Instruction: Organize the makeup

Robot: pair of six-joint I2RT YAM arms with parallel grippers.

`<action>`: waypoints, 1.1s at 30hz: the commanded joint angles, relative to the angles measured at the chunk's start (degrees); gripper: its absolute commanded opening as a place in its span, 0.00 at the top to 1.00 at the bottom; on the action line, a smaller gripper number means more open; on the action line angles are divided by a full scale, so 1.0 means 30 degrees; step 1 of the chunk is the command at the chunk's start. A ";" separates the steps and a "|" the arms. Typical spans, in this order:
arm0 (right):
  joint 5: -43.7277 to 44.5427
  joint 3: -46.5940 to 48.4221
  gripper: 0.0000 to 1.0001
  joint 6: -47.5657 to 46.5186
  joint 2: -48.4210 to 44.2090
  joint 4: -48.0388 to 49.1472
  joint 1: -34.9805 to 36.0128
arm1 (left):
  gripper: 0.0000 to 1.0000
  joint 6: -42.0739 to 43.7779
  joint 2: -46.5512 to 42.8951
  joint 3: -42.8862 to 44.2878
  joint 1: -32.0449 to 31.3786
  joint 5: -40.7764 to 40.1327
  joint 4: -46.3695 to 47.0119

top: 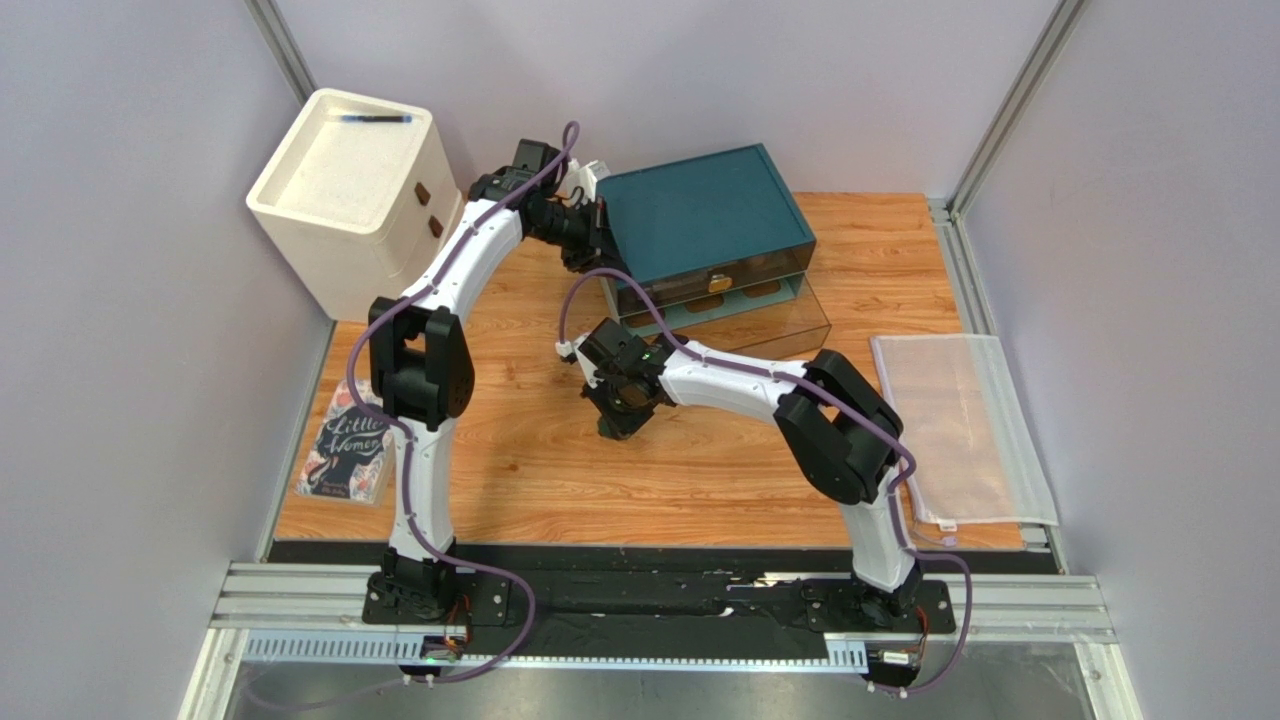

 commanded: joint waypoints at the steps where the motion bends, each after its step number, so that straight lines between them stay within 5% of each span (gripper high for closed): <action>1: 0.0083 -0.0957 1.00 -0.0574 -0.3010 0.0198 0.0214 | 0.91 0.0554 0.0693 -0.0518 0.0232 -0.1707 -0.2673; 11: 0.3151 -0.1078 1.00 -0.0897 -0.7354 0.0111 -0.0078 | 0.91 0.0612 0.0957 -0.0430 0.0232 -0.1590 -0.2643; 23: 0.6617 0.0826 0.99 0.0069 -0.5043 -0.1120 -0.3857 | 0.91 0.0817 0.1162 0.0009 0.0232 -0.1620 -0.3053; 26: 0.7376 0.1702 0.86 0.0362 -0.4020 -0.1616 -0.4151 | 0.91 0.0817 0.1221 0.0068 0.0232 -0.1620 -0.3082; 27: 0.7669 0.2286 0.58 0.0479 -0.3755 -0.2198 -0.4180 | 0.91 0.0788 0.1221 0.0097 0.0232 -0.1620 -0.3082; 29: 0.8255 0.2700 0.39 0.0742 -0.3170 -0.2613 -0.4152 | 0.91 0.0817 0.1192 0.0068 0.0232 -0.1649 -0.3111; 33: 0.8259 0.2644 0.25 0.0803 -0.3486 -0.2411 -0.4181 | 0.90 0.0846 0.1250 0.0185 0.0261 -0.1678 -0.3170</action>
